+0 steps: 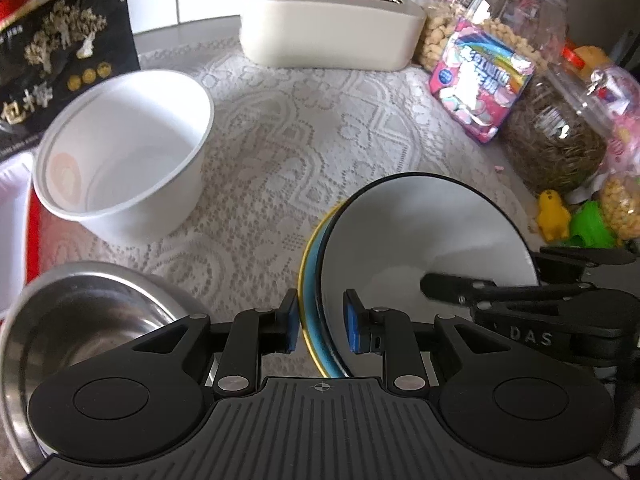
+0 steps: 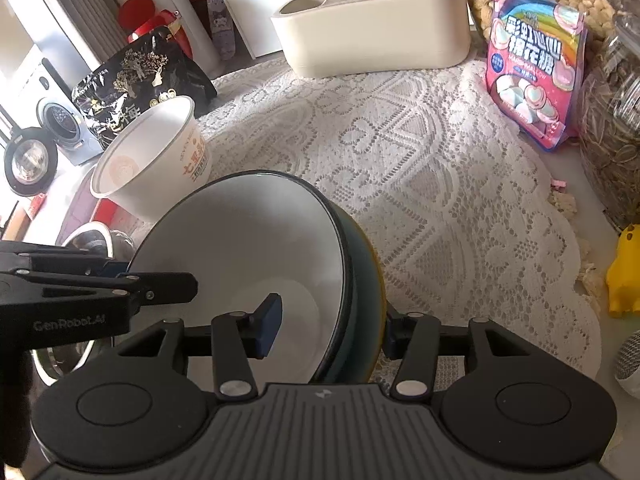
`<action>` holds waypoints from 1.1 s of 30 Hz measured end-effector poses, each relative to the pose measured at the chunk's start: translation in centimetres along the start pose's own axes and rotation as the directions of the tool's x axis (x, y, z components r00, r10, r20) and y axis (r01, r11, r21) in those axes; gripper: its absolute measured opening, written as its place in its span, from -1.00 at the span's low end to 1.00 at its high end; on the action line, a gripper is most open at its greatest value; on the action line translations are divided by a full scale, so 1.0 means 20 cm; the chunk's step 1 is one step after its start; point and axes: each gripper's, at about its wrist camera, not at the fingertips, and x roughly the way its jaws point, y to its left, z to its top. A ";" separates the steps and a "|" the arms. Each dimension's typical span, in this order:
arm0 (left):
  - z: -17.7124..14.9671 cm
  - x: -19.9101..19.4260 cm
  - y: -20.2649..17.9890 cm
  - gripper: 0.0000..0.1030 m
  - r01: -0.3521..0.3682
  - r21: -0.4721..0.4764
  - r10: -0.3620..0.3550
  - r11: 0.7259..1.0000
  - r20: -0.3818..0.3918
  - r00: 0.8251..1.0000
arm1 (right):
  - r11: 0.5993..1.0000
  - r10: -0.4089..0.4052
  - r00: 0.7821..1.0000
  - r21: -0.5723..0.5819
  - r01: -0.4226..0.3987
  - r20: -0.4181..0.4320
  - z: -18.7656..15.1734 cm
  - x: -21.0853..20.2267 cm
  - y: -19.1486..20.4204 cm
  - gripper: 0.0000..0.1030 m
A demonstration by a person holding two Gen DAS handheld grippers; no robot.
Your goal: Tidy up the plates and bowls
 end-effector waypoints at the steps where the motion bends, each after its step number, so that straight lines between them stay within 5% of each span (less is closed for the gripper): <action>1: 0.00 -0.01 0.02 -0.51 0.021 -0.009 -0.021 1.000 -0.001 1.000 | 0.999 -0.038 0.999 -0.024 0.039 0.031 0.00 -0.02 0.02 -0.03; 5: -0.02 -0.10 0.09 -0.50 0.100 -0.022 -0.100 0.995 0.026 0.995 | 0.991 -0.124 0.982 -0.028 0.129 0.143 -0.01 -0.09 0.06 -0.02; 9: -0.03 -0.22 0.15 -0.50 0.114 0.013 -0.115 0.993 0.086 0.990 | 0.993 -0.120 0.984 0.021 0.118 0.131 0.00 -0.10 0.08 -0.02; 12: -0.03 -0.31 0.22 -0.50 0.147 0.024 -0.149 0.989 0.120 0.981 | 0.981 -0.189 0.970 -0.012 0.193 0.153 0.04 -0.13 0.15 -0.02; 19: 0.01 -0.47 0.52 -0.50 0.283 -0.032 -0.268 0.958 0.237 0.934 | 0.935 -0.314 0.924 -0.097 0.341 0.220 0.24 -0.23 0.38 -0.02; 22: 0.06 -0.53 0.67 -0.50 0.275 -0.087 -0.243 0.958 0.270 0.932 | 0.933 -0.307 0.927 -0.125 0.339 0.217 0.33 -0.22 0.51 0.02; 27: 0.11 -0.60 0.95 -0.50 0.176 -0.215 -0.090 0.960 0.359 0.929 | 0.966 -0.195 0.968 -0.140 0.217 0.155 0.45 -0.14 0.72 0.03; 33: 0.14 -0.44 1.10 -0.50 0.121 -0.319 -0.021 0.940 0.300 0.954 | 0.970 -0.170 0.983 -0.166 0.179 0.069 0.52 0.03 0.91 0.03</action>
